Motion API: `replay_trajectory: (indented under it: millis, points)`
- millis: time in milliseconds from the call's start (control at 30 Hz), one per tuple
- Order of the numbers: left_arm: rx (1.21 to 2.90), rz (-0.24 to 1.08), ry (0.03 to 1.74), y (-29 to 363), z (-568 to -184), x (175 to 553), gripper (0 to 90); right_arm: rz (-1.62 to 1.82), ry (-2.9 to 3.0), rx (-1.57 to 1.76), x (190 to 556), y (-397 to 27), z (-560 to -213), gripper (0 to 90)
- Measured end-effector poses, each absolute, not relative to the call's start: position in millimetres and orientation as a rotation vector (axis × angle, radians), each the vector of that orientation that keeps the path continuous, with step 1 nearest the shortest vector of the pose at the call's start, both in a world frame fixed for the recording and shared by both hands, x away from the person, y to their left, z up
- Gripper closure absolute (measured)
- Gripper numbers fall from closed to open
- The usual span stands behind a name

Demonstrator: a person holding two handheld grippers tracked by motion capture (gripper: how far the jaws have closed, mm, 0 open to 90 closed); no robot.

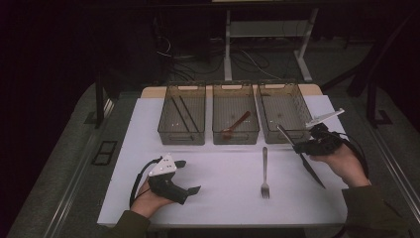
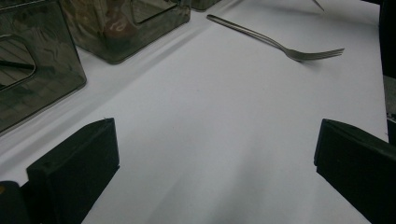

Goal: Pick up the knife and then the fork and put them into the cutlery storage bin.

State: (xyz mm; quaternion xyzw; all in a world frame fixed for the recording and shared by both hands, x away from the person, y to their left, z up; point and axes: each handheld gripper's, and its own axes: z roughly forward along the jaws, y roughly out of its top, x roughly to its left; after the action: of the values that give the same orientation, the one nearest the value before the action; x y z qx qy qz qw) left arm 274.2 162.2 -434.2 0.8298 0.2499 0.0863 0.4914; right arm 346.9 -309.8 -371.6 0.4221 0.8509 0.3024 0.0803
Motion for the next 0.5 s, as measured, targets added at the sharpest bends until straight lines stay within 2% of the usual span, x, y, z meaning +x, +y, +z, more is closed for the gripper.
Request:
replay_trajectory:
  millis: [500]
  points:
    - [1.996,0.202,0.612,165,-434,275,0.0,1.068,2.348,1.256,348,-327,-344,78.3]
